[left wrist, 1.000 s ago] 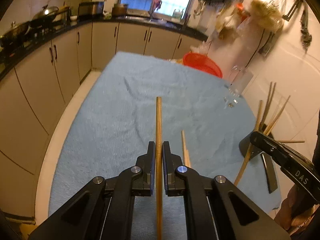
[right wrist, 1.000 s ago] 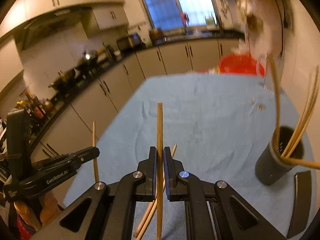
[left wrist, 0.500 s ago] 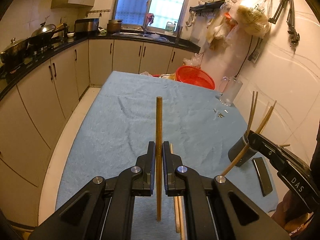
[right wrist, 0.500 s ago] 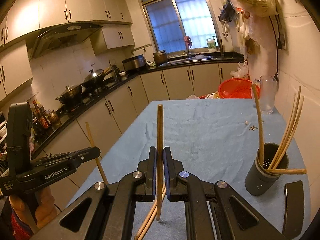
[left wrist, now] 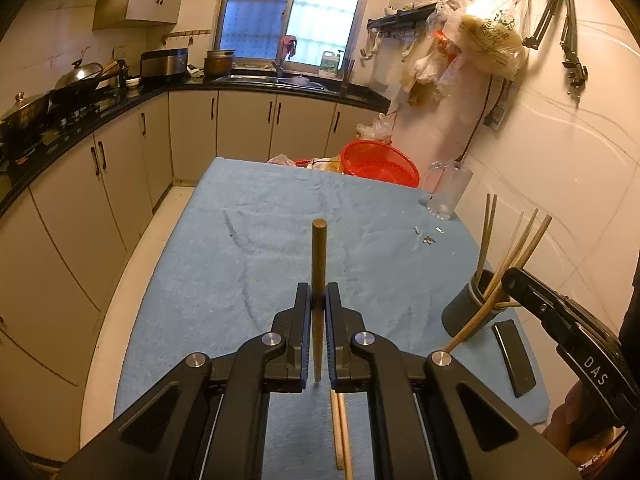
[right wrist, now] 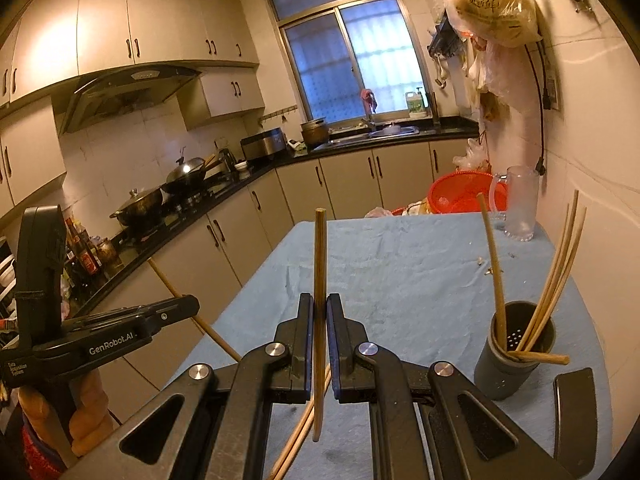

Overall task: Organize utensils
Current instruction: 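Lift both chopsticks upright and carry them over the black cup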

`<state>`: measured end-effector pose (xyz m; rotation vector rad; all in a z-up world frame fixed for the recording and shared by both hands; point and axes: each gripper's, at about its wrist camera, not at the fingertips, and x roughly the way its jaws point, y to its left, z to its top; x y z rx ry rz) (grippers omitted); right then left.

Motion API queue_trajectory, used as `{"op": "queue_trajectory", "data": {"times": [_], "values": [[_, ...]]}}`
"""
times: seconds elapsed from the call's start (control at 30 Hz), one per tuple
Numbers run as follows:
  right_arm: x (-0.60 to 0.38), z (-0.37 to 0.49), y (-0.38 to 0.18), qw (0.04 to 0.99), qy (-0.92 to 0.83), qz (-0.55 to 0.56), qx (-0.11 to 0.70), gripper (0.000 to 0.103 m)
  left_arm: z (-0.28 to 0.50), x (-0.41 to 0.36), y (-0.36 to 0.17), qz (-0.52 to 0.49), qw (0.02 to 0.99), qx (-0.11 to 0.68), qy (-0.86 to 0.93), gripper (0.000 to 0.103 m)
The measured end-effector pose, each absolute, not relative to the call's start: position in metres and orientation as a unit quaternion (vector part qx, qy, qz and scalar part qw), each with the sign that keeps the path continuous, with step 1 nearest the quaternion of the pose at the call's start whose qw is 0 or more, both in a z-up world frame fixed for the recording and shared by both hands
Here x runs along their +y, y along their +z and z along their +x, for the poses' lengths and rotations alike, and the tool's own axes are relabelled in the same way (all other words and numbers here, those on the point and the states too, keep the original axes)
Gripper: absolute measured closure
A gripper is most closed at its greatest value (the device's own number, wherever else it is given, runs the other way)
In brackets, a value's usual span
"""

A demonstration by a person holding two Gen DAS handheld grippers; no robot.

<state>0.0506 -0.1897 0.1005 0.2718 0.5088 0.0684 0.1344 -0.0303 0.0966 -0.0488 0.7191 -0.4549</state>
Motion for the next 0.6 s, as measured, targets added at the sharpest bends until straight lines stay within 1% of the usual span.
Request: {"op": "queue_trajectory", "data": {"times": [0.6], "values": [[-0.209,0.023,0.134,0.968,0.019,0.14,0.206,0.096,0.124,-0.043,0.119,-0.013,0.909,0.334,-0.247,0.097]]}}
